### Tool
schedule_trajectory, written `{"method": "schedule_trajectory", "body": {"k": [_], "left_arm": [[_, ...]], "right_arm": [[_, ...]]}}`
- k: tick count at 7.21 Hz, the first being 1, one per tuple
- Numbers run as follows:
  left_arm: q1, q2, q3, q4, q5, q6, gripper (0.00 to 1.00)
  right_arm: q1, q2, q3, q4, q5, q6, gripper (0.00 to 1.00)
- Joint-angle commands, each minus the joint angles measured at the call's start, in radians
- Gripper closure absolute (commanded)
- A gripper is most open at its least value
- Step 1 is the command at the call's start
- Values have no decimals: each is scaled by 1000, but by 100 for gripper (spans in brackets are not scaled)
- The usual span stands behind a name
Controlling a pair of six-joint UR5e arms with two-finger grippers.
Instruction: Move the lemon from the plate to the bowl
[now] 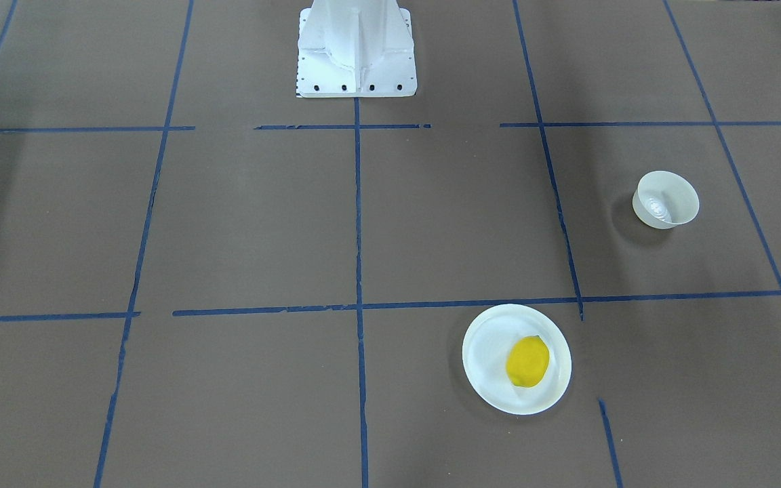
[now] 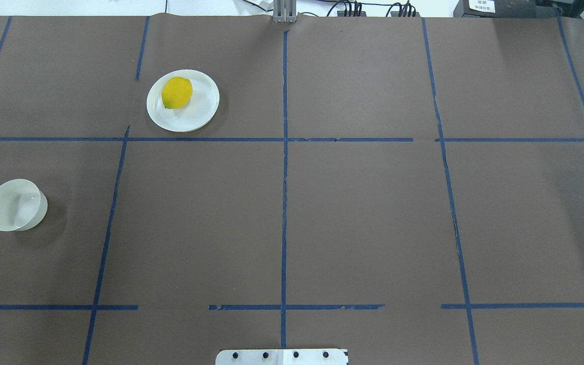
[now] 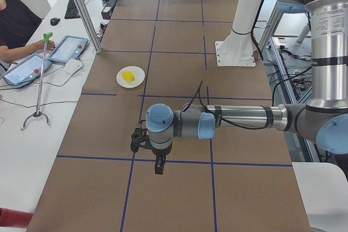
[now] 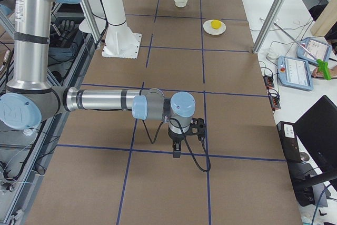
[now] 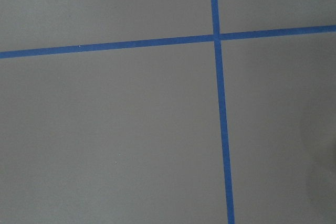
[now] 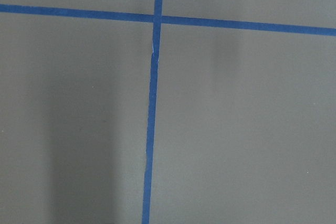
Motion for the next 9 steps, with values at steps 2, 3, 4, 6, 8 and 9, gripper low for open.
{"method": "schedule_trajectory", "body": {"k": [2,3,4,6,8,9], "left_arm": [[1,-28,11,-2,-10,1,0],[2,-88,11,-3,-8,-5,0],[13,-114,5,-14,-10,-4,0],[124,-224,16,-26,-1,-9,0],[220,-324,54,-26,0,-10,0],[247,-400,103,-28,0,-48,0]], "right_arm": [[0,0,0,0,0,0,0],[0,0,0,0,0,0,0],[0,0,0,0,0,0,0],[0,0,0,0,0,0,0],[0,0,0,0,0,0,0],[0,0,0,0,0,0,0]]}}
